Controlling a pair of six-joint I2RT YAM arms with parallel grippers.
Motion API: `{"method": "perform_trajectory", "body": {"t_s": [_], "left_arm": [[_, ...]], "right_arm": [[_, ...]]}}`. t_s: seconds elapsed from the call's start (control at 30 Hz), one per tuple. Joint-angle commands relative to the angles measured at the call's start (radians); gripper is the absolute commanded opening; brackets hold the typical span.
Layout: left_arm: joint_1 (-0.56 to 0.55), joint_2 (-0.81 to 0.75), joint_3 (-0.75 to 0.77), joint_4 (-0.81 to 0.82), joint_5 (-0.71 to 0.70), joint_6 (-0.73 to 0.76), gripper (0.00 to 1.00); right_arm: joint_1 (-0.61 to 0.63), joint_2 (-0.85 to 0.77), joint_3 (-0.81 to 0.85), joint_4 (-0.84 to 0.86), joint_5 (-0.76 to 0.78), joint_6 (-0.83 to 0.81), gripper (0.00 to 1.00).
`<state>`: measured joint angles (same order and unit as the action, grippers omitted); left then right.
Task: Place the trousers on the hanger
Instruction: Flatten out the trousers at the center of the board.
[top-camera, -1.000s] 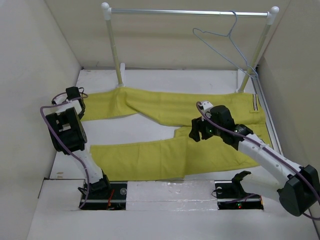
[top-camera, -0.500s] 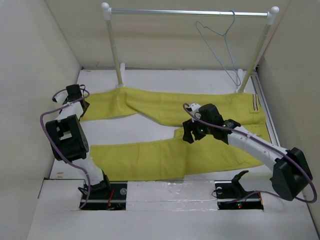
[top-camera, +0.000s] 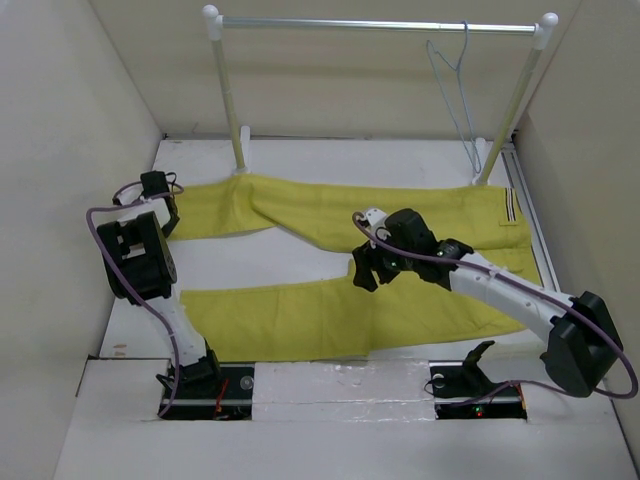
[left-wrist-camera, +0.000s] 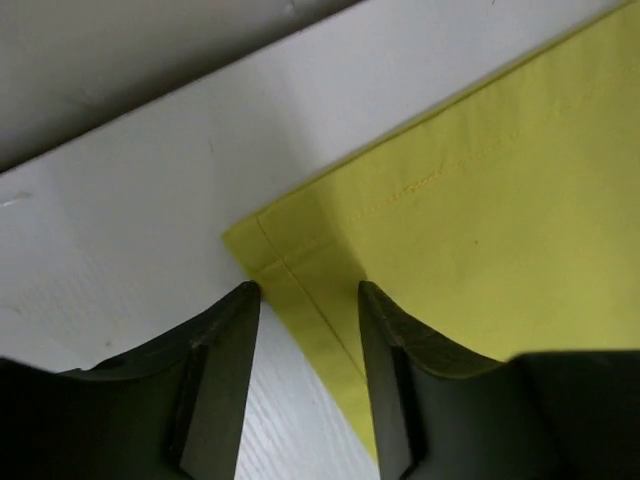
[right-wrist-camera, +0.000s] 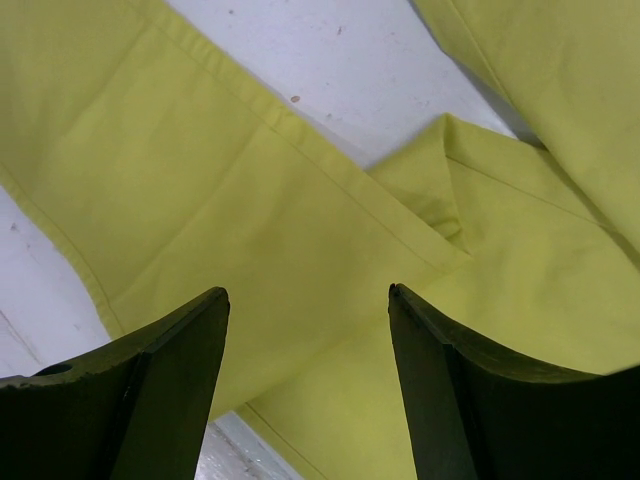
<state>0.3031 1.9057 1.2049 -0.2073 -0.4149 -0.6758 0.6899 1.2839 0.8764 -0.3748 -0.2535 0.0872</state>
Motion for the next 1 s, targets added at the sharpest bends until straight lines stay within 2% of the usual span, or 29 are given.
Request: {"method": "perform_trajectory", "body": {"t_s": [0.0,0.03,0.1,0.13,0.23,0.47,0.67,0.8,0.97], "left_arm": [[0.007,0.05,0.035,-0.038,-0.034,0.044,0.39],[0.007,0.056,0.038,-0.035,-0.044,0.059,0.25],[0.007,0.073,0.048,-0.032,-0.058,0.099,0.13],[0.007,0.078,0.053,-0.032,-0.067,0.107,0.0],[0.007,0.066,0.082,-0.046,-0.078,0.131,0.0],[0.007,-0.091,0.151,-0.058,-0.096,0.139,0.0],[0.007,-0.109,0.238,-0.135,-0.156,0.142,0.0],[0.007,-0.134,0.258,-0.126,-0.133,0.146,0.0],[0.007,-0.093,0.308,-0.179,-0.142,0.14,0.0]], "right_arm": [[0.013,-0.015,0.026,0.05,-0.021,0.017,0.71],[0.013,-0.018,0.032,0.047,-0.024,0.016,0.7],[0.013,-0.023,0.05,0.031,-0.021,0.008,0.7],[0.013,-0.026,0.056,0.022,-0.013,0.003,0.7],[0.013,-0.021,0.087,-0.007,-0.001,-0.023,0.71],[0.002,0.025,0.102,0.004,-0.024,-0.052,0.71],[-0.042,0.051,0.102,0.008,-0.049,-0.075,0.71],[-0.075,0.037,0.088,0.002,-0.055,-0.112,0.71],[-0.104,0.022,0.078,-0.004,-0.055,-0.125,0.71]]}}
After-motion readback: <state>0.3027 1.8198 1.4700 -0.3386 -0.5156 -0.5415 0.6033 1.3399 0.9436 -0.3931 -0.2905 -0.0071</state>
